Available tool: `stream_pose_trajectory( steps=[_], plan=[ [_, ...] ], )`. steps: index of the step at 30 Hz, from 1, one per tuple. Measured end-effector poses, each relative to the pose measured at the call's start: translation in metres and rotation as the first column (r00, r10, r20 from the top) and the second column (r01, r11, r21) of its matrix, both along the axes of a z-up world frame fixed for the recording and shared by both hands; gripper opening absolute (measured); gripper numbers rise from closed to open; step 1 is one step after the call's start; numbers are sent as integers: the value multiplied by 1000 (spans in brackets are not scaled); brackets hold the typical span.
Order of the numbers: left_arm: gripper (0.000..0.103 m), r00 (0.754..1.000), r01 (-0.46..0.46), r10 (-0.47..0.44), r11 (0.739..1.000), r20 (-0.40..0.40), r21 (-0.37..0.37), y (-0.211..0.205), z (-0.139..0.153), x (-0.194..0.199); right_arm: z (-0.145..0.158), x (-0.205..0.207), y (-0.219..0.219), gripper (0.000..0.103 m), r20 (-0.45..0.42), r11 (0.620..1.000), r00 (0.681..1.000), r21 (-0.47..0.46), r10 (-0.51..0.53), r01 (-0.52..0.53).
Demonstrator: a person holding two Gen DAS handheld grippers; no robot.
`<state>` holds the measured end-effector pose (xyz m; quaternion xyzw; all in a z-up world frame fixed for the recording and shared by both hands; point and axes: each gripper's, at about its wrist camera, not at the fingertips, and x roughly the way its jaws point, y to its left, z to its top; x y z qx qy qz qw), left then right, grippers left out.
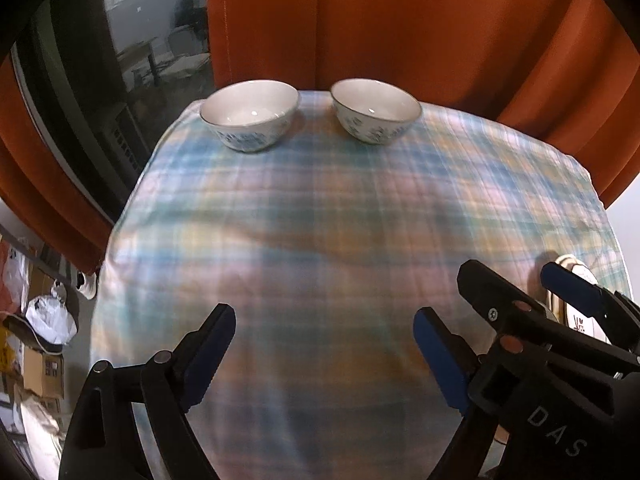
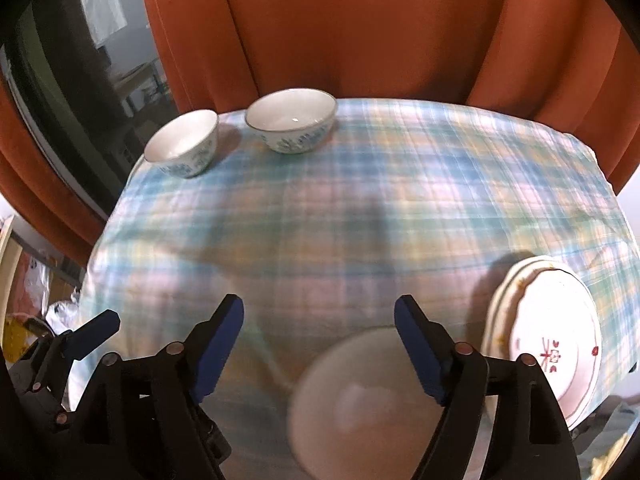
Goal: Organize plates and bowls
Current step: 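Move both tools to the second beige plate by the bowls and grasp its rim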
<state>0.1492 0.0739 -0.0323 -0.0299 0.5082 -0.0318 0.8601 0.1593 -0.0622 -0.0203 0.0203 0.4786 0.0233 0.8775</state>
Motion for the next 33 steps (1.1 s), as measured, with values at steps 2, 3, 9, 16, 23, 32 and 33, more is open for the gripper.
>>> stream_pose_trajectory(
  steps=[2,3,9,16,23,32,33],
  plan=[
    [92,1000,11,-10,1000,5,-1,14,2,8,3,6,14,82,2,999,999,-7,-33,33],
    [92,1000,13,-13,1000,7,-2,19,2,11,4,7,20,82,3,999,999,-16,-46,46],
    [92,999,30,-30,1000,43,0,57,9,39,14,29,58,82,31,997,997,-29,-71,72],
    [91,993,35,-39,999,114,37,83,24,79,33,62,95,82,85,997,994,-22,-71,73],
    [87,990,16,-27,997,137,78,94,23,123,33,112,113,82,90,998,995,-20,-50,52],
    [76,995,-21,13,996,103,85,102,3,183,15,179,124,82,63,999,997,4,-33,33],
    [75,994,-23,12,995,104,96,102,0,190,13,186,127,78,68,1000,997,10,-22,21]
  ],
)
